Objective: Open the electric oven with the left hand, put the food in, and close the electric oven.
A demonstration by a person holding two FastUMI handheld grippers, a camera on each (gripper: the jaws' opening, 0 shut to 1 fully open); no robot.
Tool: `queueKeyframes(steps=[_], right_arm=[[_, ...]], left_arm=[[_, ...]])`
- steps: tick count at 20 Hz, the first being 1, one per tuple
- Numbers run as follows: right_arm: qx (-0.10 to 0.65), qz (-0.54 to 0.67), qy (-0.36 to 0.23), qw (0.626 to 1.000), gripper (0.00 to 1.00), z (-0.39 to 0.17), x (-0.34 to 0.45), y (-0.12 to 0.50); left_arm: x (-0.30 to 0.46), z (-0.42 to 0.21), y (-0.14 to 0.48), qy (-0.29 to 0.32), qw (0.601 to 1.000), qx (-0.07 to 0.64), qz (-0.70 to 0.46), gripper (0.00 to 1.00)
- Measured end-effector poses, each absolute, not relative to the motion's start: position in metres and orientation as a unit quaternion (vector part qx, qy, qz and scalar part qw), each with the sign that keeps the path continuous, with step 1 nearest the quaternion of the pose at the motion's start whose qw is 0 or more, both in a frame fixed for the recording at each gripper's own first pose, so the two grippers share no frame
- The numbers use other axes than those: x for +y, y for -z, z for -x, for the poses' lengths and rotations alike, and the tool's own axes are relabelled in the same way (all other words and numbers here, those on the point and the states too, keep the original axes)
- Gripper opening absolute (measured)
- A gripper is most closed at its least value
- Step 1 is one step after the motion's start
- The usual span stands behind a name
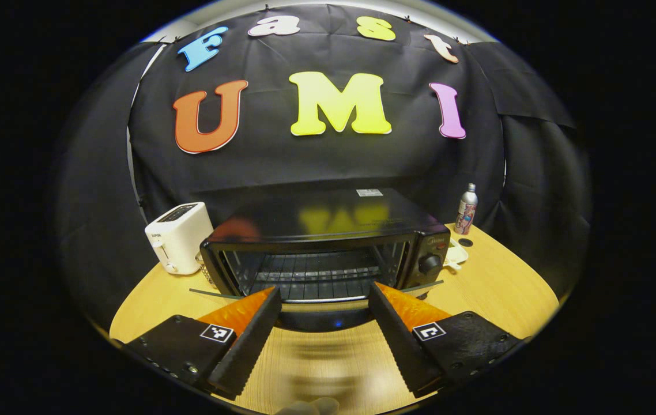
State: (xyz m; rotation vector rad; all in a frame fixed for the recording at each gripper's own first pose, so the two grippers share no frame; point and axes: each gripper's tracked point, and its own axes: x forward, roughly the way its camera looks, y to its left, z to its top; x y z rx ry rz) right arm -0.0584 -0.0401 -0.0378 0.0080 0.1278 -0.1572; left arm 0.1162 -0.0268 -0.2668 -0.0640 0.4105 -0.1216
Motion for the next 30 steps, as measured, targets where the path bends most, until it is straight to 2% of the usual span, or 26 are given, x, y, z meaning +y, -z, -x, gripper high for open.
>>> queueKeyframes(steps=[9,18,21,22,23,28,30], right_arm=[[0.073,-0.004,0.062,0.995,0.96,0.051,-0.025,0.044],[0.093,-0.002,0.061,0.994,0.96,0.05,-0.023,0.058],[0.101,-0.003,0.062,0.993,0.96,0.05,-0.023,0.063],[0.104,-0.002,0.062,0.993,1.0,0.051,-0.023,0.065],[0.105,0.001,0.061,0.993,0.96,0.052,-0.022,0.066],[0.126,0.008,0.058,0.99,0.96,0.052,-0.022,0.084],[0.136,0.01,0.057,0.989,0.96,0.055,-0.022,0.092]], left_arm=[[-0.028,-0.066,0.309,0.064,0.967,0.244,0.025,0.97],[-0.03,-0.056,0.325,0.064,0.965,0.253,0.024,0.97],[-0.033,-0.047,0.342,0.065,0.959,0.273,0.024,0.97],[-0.033,-0.043,0.349,0.066,0.956,0.284,0.022,0.97],[-0.035,-0.04,0.356,0.067,0.954,0.292,0.021,0.97],[-0.041,-0.032,0.393,0.061,0.937,0.341,0.046,0.97],[-0.041,-0.033,0.393,0.064,0.939,0.335,0.038,0.97]])
